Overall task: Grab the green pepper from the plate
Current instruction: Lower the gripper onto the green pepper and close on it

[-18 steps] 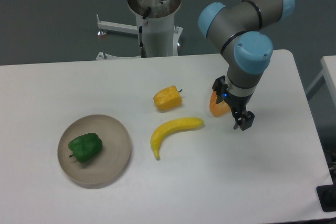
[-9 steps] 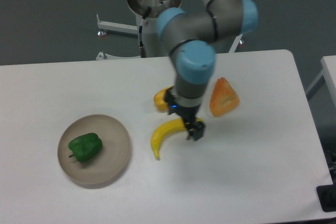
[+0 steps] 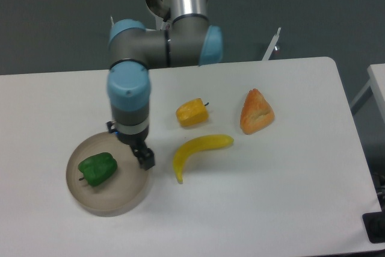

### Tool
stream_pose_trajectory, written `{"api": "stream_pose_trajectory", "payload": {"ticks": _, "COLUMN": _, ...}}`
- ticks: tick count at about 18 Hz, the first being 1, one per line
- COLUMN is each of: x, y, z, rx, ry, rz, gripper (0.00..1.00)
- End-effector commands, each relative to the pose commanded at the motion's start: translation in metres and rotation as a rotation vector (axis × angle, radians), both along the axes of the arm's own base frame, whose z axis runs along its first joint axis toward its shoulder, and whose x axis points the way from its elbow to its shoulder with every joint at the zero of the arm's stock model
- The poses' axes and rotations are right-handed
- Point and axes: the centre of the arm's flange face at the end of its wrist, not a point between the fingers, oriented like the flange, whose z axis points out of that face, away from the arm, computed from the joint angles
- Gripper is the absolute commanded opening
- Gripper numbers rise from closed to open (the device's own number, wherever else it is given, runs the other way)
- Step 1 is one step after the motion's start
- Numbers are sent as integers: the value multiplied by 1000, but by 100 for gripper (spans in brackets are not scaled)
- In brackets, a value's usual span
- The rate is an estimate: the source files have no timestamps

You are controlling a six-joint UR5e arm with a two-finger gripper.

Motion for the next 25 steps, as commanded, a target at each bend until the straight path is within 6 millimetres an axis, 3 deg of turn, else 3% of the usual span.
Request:
{"api": "stream_pose_trajectory", "payload": {"ticks": 2, "x": 22, "y": 10, "z": -16, "rx": 15, "ry": 2, "rz": 32, "gripper": 100}}
{"api": "stream_pose_trajectory", "payload": {"ticks": 7, "x": 41, "y": 14, "z": -29, "rx": 17, "ry": -37, "rz": 54, "gripper": 100}}
{"api": "stream_pose_trajectory", "payload": {"ticks": 22, "x": 46, "y": 23, "z": -67, "rx": 7, "ry": -30, "rz": 47, "gripper": 100}}
{"api": "stream_pose_trajectory", "payload": {"ticks": 23, "x": 46, "y": 23, "z": -68, "rx": 6, "ry": -30, "rz": 47, "gripper": 88}}
{"api": "stream_pose_trajectory", "payload": {"ticks": 25, "x": 46, "y": 22, "z": -67, "rx": 7, "ry": -28, "rz": 45, "gripper": 45}}
